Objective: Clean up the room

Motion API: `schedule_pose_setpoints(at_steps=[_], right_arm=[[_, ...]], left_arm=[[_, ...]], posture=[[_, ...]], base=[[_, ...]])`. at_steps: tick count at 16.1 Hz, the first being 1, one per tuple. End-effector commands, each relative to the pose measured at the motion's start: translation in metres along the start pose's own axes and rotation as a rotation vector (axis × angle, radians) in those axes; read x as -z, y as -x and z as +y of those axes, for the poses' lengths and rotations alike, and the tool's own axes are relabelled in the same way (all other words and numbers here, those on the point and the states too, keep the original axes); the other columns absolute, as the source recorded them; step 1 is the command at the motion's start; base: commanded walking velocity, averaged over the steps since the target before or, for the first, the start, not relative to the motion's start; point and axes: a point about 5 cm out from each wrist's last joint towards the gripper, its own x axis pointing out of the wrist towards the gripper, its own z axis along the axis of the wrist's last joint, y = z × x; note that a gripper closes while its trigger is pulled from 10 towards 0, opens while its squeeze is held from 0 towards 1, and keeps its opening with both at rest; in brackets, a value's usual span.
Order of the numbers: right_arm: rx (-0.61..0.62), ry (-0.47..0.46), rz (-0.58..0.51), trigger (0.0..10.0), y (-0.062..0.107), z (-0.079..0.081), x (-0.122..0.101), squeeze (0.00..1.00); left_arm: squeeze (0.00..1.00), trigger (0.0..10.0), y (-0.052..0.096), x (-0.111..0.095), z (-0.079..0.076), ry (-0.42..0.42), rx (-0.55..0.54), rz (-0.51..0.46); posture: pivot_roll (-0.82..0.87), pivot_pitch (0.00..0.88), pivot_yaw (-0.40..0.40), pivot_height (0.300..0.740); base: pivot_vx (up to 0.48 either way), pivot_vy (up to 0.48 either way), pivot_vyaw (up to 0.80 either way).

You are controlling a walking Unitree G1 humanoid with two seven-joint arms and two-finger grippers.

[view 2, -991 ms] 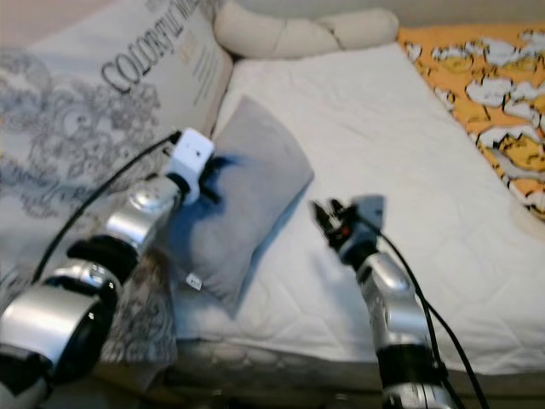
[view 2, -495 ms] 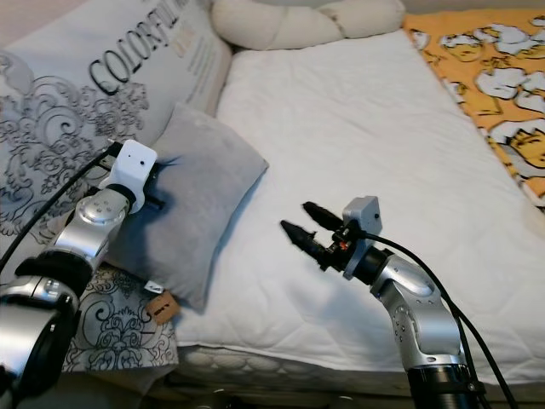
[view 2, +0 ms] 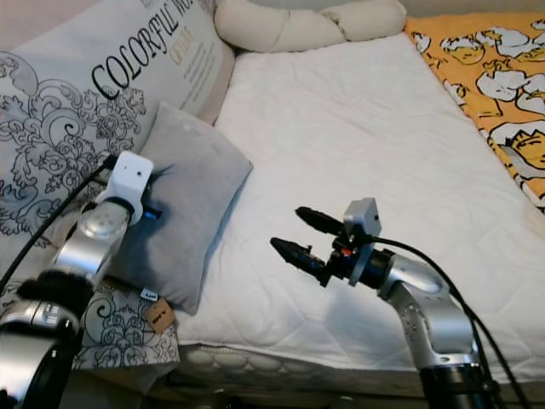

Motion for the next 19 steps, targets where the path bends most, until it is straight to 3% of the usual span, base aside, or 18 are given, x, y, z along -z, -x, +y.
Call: schedule_pose_setpoints(at_steps=[1,5,7,9,10,12,13,14,16,19], right_arm=[[-0.016,0.003,-0.022,10.0,-0.003,0.003,-0.003,1.0],[0.046,-0.037,-0.06,10.0,0.001,0.01,0.0,1.0],[0.144,-0.057,-0.146,10.0,0.003,0.008,-0.006,1.0],[0.376,-0.145,-0.264,10.0,0.009,0.002,-0.013,1.0],[0.521,-0.188,-0.2,10.0,0.006,-0.005,-0.003,1.0],[0.591,-0.239,-0.217,10.0,0.003,-0.007,-0.001,1.0],[0.639,-0.22,-0.205,10.0,0.0,-0.007,0.0,1.0],[0.682,-0.206,-0.213,10.0,0.0,-0.007,-0.001,1.0],[0.776,-0.24,-0.188,10.0,0.005,-0.01,0.004,1.0],[0.829,-0.162,-0.1,10.0,0.007,-0.007,0.011,1.0]], left_arm=[[1.0,10.0,0.001,-0.004,0.011,0.014,-0.014,-0.03],[1.0,10.0,0.025,-0.037,0.011,0.384,0.144,-0.326],[1.0,10.0,0.037,-0.047,0.008,0.37,0.195,-0.39],[0.98,10.0,0.06,-0.055,0.002,0.356,0.23,-0.43],[0.93,10.0,0.073,-0.05,0.002,0.362,0.173,-0.409],[0.93,10.0,0.08,-0.039,0.007,0.388,0.115,-0.369],[0.86,10.0,0.082,-0.031,0.016,0.392,0.082,-0.342],[0.86,10.0,0.083,-0.027,0.022,0.381,0.055,-0.32],[0.87,10.0,0.089,-0.019,0.023,0.396,0.049,-0.268],[0.87,10.0,0.095,0.004,0.015,0.395,0.038,-0.158]], posture=[[-0.04,0.0,0.172,0.74],[-0.03,0.0,0.13,0.74],[-0.02,0.0,0.118,0.74],[0.0,0.0,0.08,0.74],[0.02,0.0,0.054,0.74],[0.02,0.0,0.04,0.74],[0.02,0.0,0.04,0.74],[0.02,0.0,0.045,0.74],[0.01,0.0,0.051,0.74],[-0.01,0.0,0.058,0.74]], base=[[0.0,0.0,0.0],[0.0,0.0,0.0],[0.0,0.0,0.0],[0.0,0.0,0.0],[0.0,-0.296,0.0],[0.0,-0.45,0.0],[0.0,-0.48,0.0],[0.0,-0.48,0.0],[0.0,-0.48,0.0],[0.0,-0.48,0.0]])
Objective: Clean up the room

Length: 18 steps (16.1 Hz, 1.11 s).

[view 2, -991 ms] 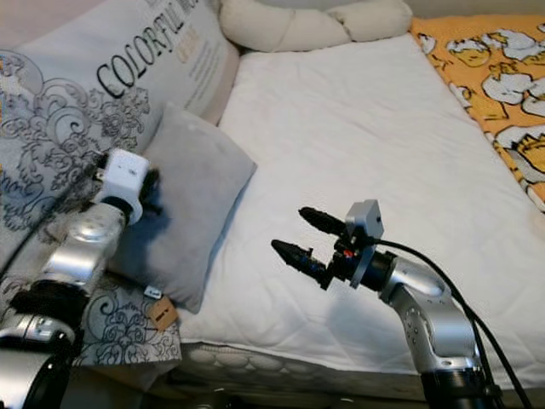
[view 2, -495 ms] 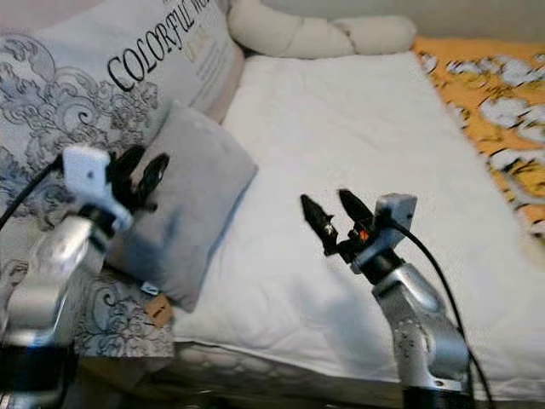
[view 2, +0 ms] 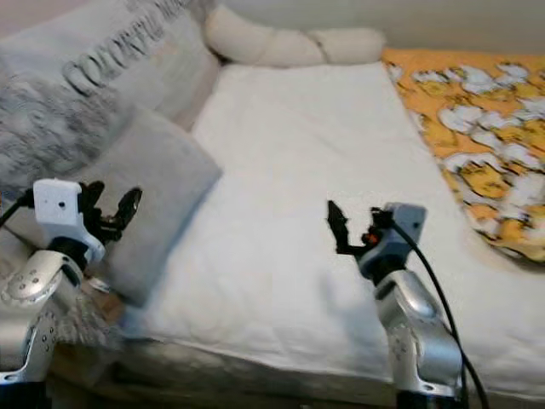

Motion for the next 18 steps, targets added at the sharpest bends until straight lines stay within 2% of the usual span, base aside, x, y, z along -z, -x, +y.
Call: schedule_pose_setpoints(at_steps=[1,5,11,18], right_arm=[[0.004,0.037,0.009,10.0,-0.001,0.008,0.002,1.0],[0.127,0.062,0.042,10.0,0.001,-0.007,0.009,1.0],[0.127,0.094,0.03,10.0,-0.006,-0.007,0.005,1.0],[0.082,0.075,0.039,10.0,-0.007,0.002,0.01,1.0]], left_arm=[[0.87,10.0,0.007,0.015,0.004,-0.015,-0.044,0.065],[0.87,10.0,0.007,0.015,0.005,-0.008,-0.062,0.085],[0.87,10.0,0.004,0.013,0.01,-0.026,-0.081,0.087],[0.87,10.0,0.003,0.013,0.008,-0.043,-0.066,0.093]], posture=[[-0.01,0.0,0.051,0.74],[-0.01,0.0,0.053,0.74],[-0.01,0.0,0.056,0.74],[-0.01,0.0,0.06,0.74]], base=[[0.0,-0.48,0.0],[0.0,-0.48,0.0],[0.0,-0.48,0.0],[0.0,-0.48,0.0]])
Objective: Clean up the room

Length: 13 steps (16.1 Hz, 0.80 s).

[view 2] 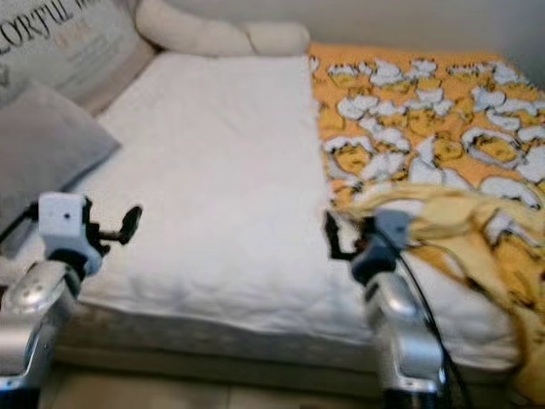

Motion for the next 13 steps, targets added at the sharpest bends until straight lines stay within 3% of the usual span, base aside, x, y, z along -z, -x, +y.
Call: schedule_pose_setpoints(at_steps=[1,5,13], right_arm=[[0.009,0.008,-0.016,10.0,0.0002,-0.003,-0.0044,1.0],[-0.002,0.036,-0.012,10.0,-0.0007,-0.0035,-0.0036,1.0],[0.009,0.038,0.0,10.0,0.0007,-0.0077,0.0018,1.0]], left_arm=[[0.88,10.0,-0.001,-0.0044,0.0,-0.008,0.0,-0.014],[0.88,10.0,-0.0022,-0.0041,-0.0013,-0.007,0.004,-0.011],[0.88,10.0,-0.0022,-0.0029,-0.0061,-0.034,0.034,-0.007]], posture=[[-0.02,0.0,0.061,0.74],[-0.02,0.0,0.064,0.74],[-0.02,0.0,0.067,0.74]], base=[[0.0,-0.48,0.0],[0.0,-0.48,0.11],[0.0,-0.48,0.75]])
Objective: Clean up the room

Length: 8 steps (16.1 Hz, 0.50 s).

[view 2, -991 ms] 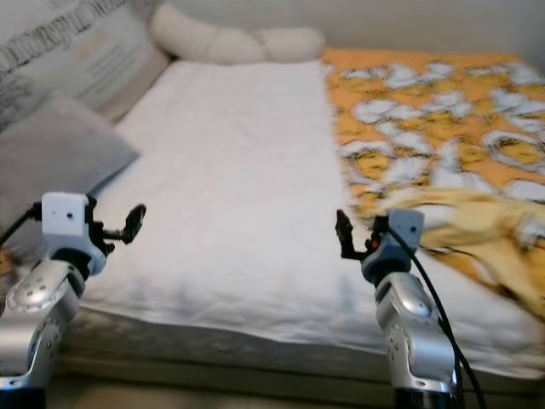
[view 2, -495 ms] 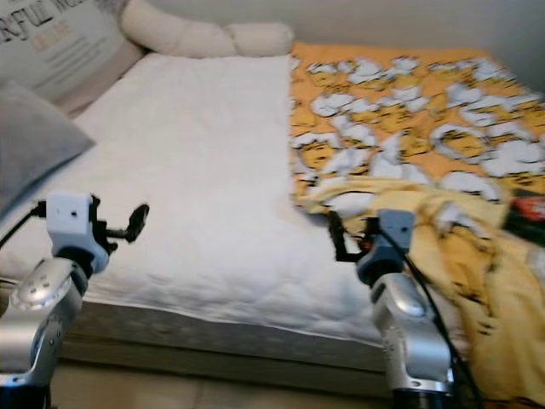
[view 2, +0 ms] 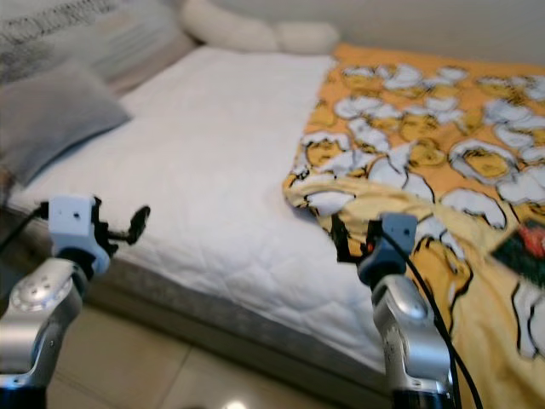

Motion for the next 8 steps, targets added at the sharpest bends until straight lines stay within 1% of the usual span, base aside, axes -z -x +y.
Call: schedule_pose_setpoints(at_steps=[1,6,7,8], right_arm=[[-0.021,0.002,0.003,10.0,-0.0002,0.0059,0.0012,1.0],[-0.026,0.007,0.015,10.0,0.0014,0.0057,0.006,1.0],[-0.028,0.008,0.018,10.0,0.0017,0.006,0.0074,1.0],[-0.028,0.008,0.02,10.0,0.0018,0.0061,0.0081,1.0]], left_arm=[[0.87,10.0,0.0013,0.0013,0.0032,-0.018,-0.003,0.009],[0.88,10.0,0.0026,0.003,0.0018,-0.024,0.009,0.015],[0.88,10.0,0.0027,0.0035,0.0013,-0.026,0.012,0.017],[0.88,10.0,0.0028,0.0039,0.0012,-0.028,0.013,0.019]], posture=[[-0.02,0.0,0.067,0.74],[-0.02,0.0,0.072,0.74],[-0.02,0.0,0.072,0.74],[-0.02,0.0,0.072,0.74]], base=[[0.0,-0.48,0.61],[0.0,-0.48,0.56],[0.0,-0.48,0.43],[0.0,-0.48,0.0]])
